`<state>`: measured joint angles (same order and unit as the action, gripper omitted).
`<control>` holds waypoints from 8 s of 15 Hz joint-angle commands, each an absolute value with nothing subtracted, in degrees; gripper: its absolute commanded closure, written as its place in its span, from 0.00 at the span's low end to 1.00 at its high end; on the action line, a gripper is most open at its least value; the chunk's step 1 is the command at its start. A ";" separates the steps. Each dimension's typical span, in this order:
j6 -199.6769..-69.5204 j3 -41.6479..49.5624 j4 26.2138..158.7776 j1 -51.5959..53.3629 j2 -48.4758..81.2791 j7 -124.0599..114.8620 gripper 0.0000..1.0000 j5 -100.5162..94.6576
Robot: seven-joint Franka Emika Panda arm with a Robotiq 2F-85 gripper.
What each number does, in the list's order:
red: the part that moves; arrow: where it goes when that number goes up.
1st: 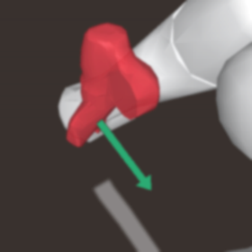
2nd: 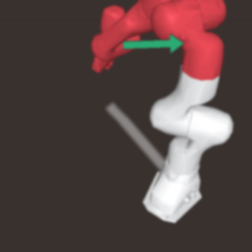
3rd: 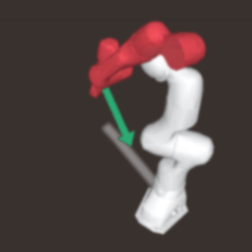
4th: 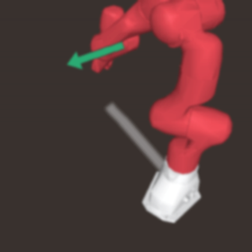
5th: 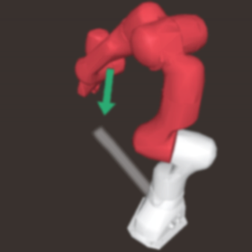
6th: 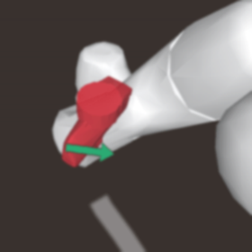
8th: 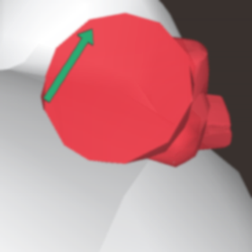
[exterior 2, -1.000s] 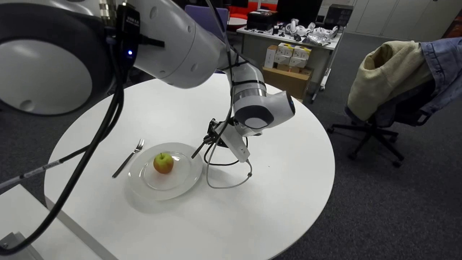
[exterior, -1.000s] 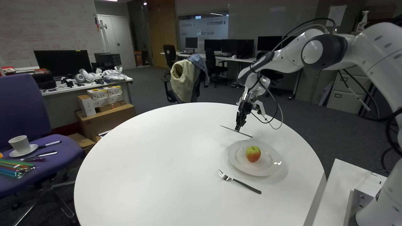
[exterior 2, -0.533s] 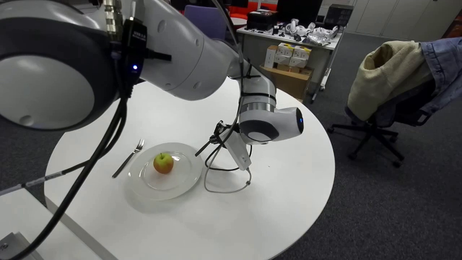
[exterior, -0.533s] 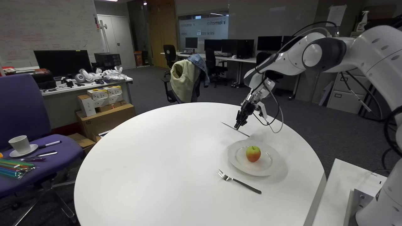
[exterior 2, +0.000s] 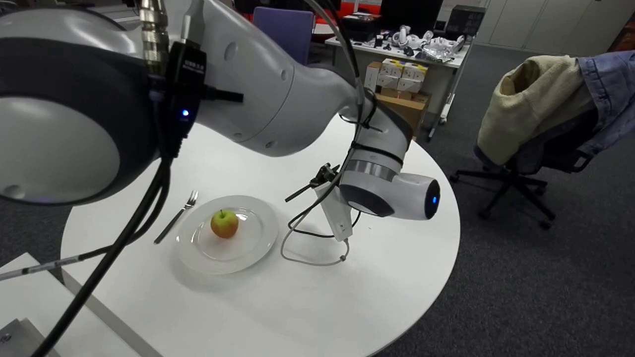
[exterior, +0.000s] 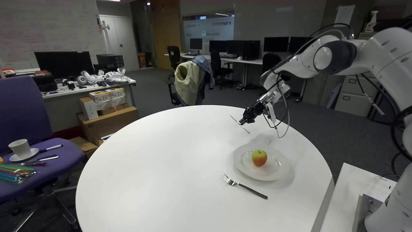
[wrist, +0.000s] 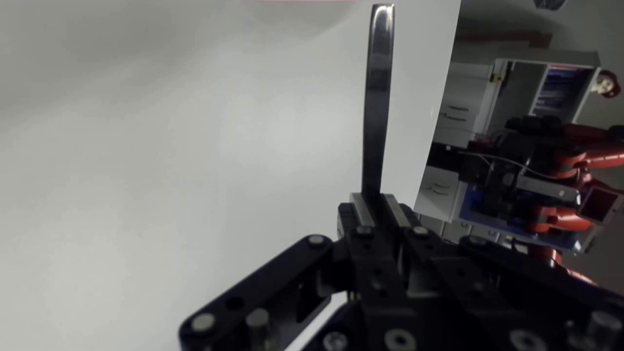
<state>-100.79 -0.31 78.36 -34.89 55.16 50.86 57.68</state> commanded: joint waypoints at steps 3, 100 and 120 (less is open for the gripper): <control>-102.45 0.52 77.33 -34.83 55.78 53.82 0.98 64.71; -147.46 4.19 124.46 -17.56 25.03 29.52 0.98 -2.31; -148.40 5.99 128.08 -14.96 25.84 26.43 0.98 -9.66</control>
